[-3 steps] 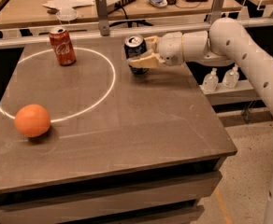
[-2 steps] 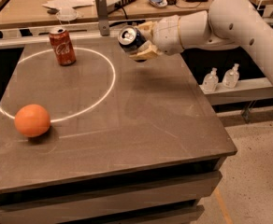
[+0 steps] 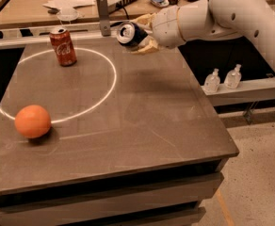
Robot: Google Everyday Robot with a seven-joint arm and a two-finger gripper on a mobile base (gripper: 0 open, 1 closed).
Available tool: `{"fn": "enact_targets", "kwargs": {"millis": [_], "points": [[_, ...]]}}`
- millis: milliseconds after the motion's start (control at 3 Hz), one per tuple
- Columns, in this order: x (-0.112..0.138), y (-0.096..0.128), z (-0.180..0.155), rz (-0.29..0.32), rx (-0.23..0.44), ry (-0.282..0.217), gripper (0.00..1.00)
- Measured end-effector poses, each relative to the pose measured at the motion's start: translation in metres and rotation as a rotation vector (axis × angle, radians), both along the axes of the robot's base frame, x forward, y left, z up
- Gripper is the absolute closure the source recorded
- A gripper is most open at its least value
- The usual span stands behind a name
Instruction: Knock pepsi can over
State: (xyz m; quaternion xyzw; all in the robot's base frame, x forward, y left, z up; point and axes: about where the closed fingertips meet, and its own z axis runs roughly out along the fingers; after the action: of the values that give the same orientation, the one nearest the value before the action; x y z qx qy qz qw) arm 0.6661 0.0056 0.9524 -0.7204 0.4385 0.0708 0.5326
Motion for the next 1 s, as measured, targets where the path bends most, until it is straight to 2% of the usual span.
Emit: {"fn": "enact_targets", "kwargs": {"millis": [333,667,1000], "points": [[-0.005,0.0,-0.008,0.079,-0.136,0.014,1.0],[-0.008,0.004,-0.022,0.194,-0.325,0.016,1.0],[-0.03,0.016,-0.041,0.387,-0.5,0.006,1.0]]}}
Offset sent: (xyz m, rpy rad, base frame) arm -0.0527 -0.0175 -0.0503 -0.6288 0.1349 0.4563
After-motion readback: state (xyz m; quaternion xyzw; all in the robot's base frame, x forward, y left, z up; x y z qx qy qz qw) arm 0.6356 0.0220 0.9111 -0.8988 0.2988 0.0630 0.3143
